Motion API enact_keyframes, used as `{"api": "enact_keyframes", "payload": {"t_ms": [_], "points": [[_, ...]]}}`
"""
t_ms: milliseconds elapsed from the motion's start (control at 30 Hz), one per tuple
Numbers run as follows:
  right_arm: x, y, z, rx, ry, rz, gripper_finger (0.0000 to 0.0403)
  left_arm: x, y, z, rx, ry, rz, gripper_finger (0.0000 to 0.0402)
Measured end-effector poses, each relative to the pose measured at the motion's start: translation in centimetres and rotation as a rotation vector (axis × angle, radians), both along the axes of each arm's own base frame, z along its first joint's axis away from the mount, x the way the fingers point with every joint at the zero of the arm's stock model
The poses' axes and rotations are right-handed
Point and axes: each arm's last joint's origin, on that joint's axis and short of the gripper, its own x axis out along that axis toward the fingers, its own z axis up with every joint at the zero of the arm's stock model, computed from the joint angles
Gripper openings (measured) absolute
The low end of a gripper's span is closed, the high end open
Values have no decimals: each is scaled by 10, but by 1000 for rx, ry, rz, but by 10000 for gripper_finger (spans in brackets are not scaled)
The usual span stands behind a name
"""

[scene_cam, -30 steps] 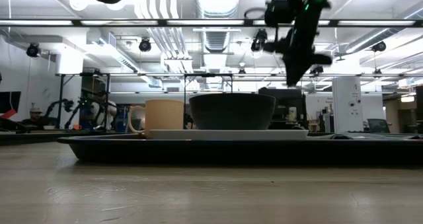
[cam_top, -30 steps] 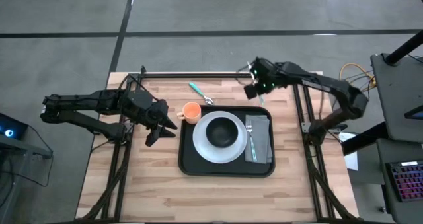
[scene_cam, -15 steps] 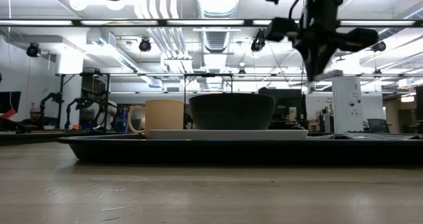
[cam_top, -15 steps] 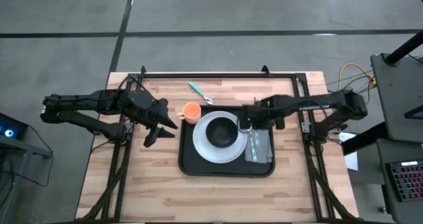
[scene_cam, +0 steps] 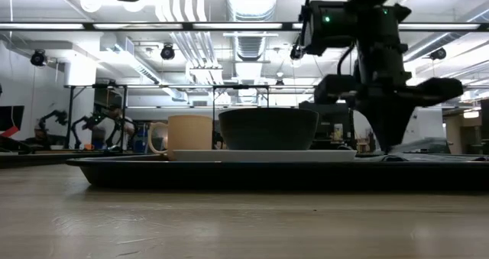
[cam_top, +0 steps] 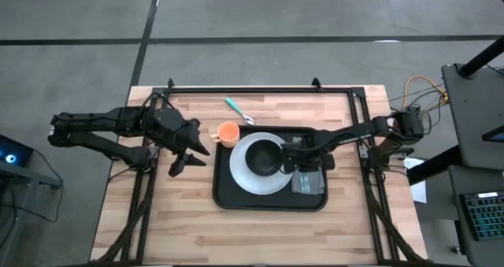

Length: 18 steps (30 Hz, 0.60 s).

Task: Set up tray
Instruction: Put the blue knife on the gray napkin to the right of the blue fork

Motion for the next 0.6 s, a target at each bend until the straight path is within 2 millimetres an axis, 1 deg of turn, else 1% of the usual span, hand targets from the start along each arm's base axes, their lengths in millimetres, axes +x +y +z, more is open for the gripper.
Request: {"api": "enact_keyframes", "payload": {"t_ms": [267, 367, 500, 600], "points": [[-7, 0, -19, 2, -23, -22, 9, -1, 0, 0, -3, 8, 1, 159], [-8, 0, -22, 7, -31, -40, 12, -1, 0, 0, -9, 11, 6, 159], [-10, 0, -21, 6, -33, -43, 42, -1, 0, 0, -12, 12, 8, 159], [-13, 0, -15, 2, -4, -37, 70, -1, 0, 0, -14, 12, 9, 159]]}}
